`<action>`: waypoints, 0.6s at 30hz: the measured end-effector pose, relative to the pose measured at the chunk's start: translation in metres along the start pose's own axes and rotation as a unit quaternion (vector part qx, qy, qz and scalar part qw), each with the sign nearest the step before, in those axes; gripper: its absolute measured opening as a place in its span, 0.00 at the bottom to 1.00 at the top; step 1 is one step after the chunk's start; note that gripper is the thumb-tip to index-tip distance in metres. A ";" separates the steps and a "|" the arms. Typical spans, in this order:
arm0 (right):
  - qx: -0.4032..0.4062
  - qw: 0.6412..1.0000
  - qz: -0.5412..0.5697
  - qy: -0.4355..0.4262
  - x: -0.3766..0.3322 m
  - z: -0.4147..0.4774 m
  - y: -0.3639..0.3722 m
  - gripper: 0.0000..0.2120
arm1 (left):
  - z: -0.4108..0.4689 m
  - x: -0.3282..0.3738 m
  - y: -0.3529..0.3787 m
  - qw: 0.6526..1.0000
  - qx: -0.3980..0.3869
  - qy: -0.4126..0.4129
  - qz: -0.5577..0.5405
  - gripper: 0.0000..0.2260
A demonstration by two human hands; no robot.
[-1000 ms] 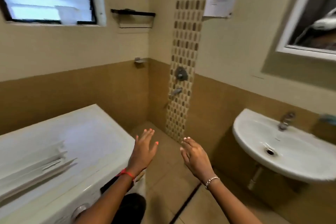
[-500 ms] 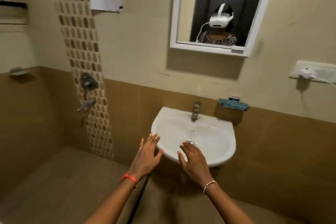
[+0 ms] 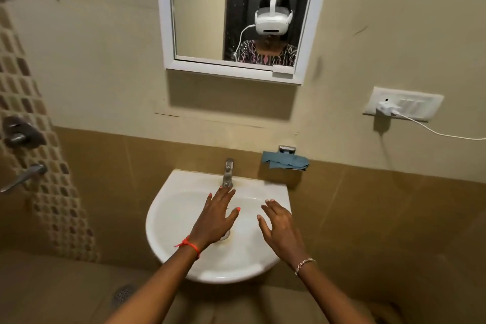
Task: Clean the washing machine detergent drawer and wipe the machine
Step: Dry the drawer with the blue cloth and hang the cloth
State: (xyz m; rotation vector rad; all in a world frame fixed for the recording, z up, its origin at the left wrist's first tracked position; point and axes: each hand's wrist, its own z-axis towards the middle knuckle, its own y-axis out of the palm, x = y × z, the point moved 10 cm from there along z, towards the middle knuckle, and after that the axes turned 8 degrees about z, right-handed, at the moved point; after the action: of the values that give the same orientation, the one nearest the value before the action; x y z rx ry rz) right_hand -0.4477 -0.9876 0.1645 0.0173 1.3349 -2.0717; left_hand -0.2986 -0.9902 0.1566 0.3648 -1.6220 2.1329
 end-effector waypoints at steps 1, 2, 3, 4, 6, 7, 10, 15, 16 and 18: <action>-0.001 1.000 0.008 0.012 0.006 0.004 0.000 0.21 | 0.009 0.003 0.003 1.000 -0.002 0.003 -0.003 0.24; 0.002 1.000 0.014 0.021 0.015 0.010 0.001 0.22 | 0.019 0.005 0.007 1.000 -0.004 0.007 -0.007 0.24; 0.004 0.999 0.017 0.030 0.023 0.015 0.002 0.22 | 0.030 0.008 0.011 1.000 -0.004 0.011 -0.012 0.24; 0.009 0.999 0.016 0.033 0.031 0.021 0.004 0.23 | 0.041 0.010 0.015 1.000 -0.006 0.015 -0.015 0.24; 0.013 0.999 0.027 0.039 0.046 0.035 0.006 0.28 | 0.062 0.012 0.024 0.999 -0.016 0.018 -0.025 0.23; 0.016 0.998 0.037 0.048 0.055 0.044 0.007 0.31 | 0.075 0.012 0.029 0.999 -0.022 0.018 -0.033 0.23; 0.024 0.993 0.062 0.099 0.084 0.072 0.009 0.32 | 0.112 0.009 0.044 0.997 -0.040 0.012 -0.057 0.23; 0.046 0.987 0.052 0.148 0.129 0.122 0.009 0.27 | 0.173 0.001 0.060 0.994 -0.041 0.006 -0.097 0.22; 0.057 0.985 0.045 0.154 0.137 0.130 0.008 0.25 | 0.182 0.000 0.063 0.994 -0.045 0.005 -0.096 0.21; 0.067 0.983 0.032 0.171 0.152 0.146 0.008 0.26 | 0.202 -0.004 0.071 0.994 -0.057 0.002 -0.092 0.22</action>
State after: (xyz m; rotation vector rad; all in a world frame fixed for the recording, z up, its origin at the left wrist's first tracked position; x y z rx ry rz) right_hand -0.5141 -1.1878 0.1745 0.4878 1.3657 -2.1659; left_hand -0.3400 -1.2004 0.1511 0.4556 -1.6322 1.8967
